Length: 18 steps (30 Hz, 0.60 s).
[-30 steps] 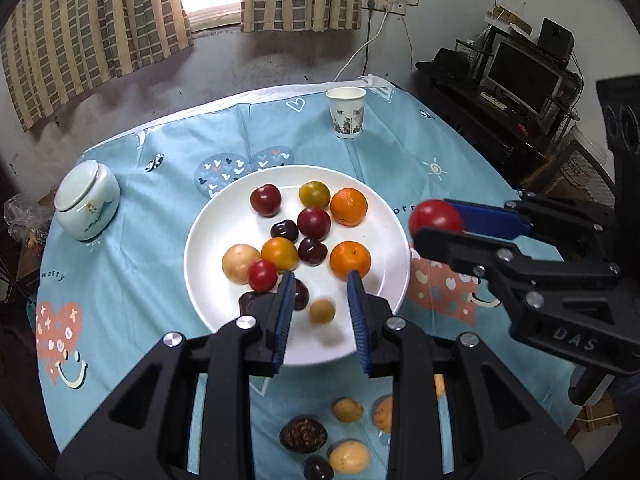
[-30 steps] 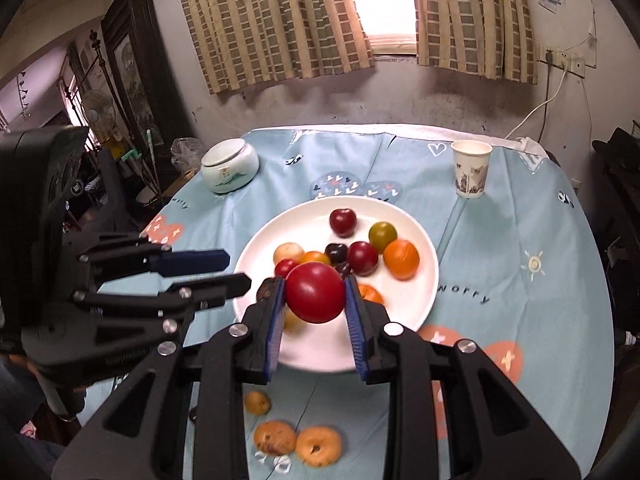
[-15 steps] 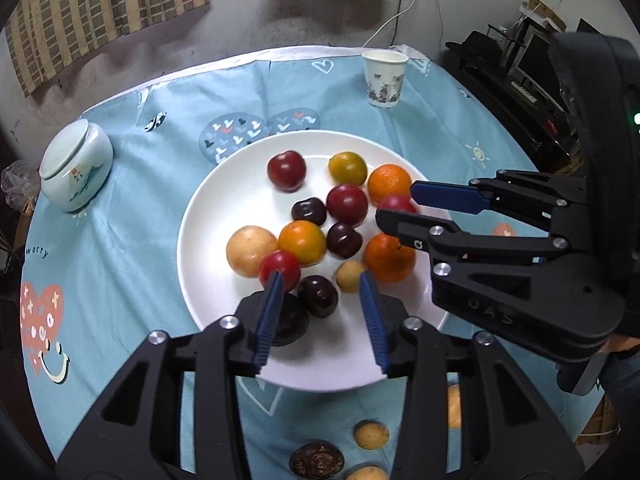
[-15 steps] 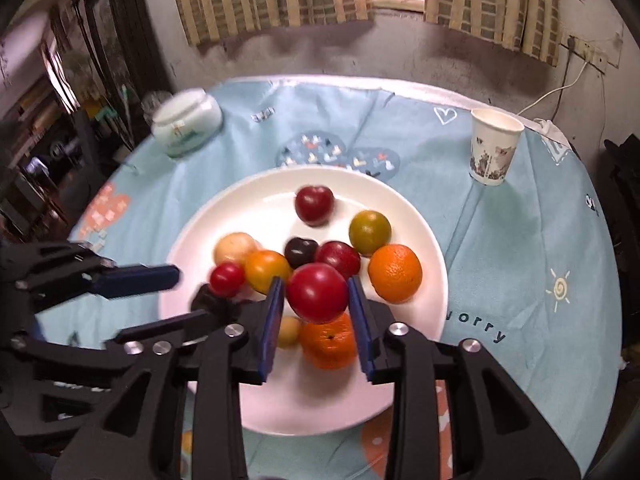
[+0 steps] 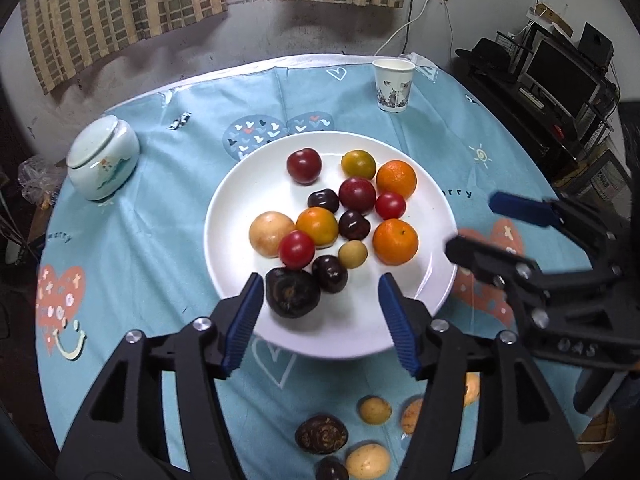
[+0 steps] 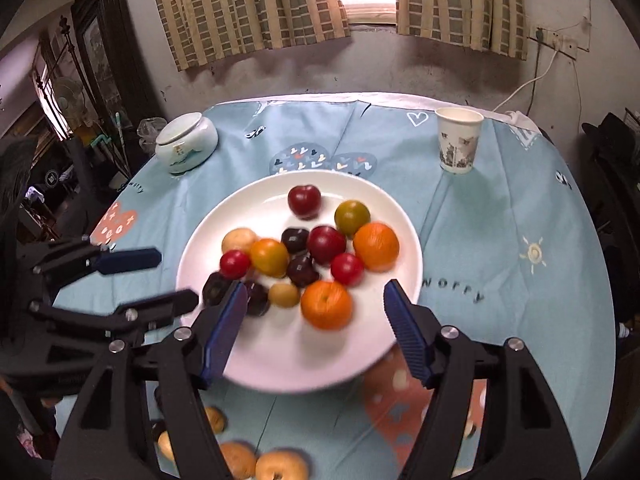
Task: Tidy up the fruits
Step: 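Place the yellow fruit and red cherry on the white plate and open both tools, then move both open tools back over the loose fruits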
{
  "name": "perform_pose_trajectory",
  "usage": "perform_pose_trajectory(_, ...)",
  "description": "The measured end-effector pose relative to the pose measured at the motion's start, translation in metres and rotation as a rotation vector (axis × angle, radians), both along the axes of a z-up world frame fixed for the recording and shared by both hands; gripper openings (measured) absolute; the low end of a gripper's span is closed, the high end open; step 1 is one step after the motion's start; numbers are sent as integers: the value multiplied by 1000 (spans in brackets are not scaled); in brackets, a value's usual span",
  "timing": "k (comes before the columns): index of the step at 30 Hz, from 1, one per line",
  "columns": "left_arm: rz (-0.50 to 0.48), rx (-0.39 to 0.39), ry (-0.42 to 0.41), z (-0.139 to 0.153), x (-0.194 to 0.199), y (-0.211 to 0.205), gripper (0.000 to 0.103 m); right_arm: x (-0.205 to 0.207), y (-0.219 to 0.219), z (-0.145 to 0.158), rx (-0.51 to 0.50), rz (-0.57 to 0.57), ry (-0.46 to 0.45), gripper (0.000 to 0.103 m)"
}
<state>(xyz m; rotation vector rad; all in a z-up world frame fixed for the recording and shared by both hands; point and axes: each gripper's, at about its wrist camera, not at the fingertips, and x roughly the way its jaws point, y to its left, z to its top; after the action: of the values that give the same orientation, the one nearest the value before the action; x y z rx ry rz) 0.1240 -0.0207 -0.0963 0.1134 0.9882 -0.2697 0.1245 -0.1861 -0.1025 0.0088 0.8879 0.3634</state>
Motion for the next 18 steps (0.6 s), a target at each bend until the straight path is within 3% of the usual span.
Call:
perform_pose_trajectory(8,59,23,-3,-7,-54,39,74,-96,1,-20,13,24,55,71)
perform_pose_trajectory(14,176,-19,117,-40,-97,98,74,-157,27,-50,-17,136,122,71)
perform_pose_trajectory(18,203,-24,168,-57,-122,113,74,-170,63,-62,-47,228,126,71)
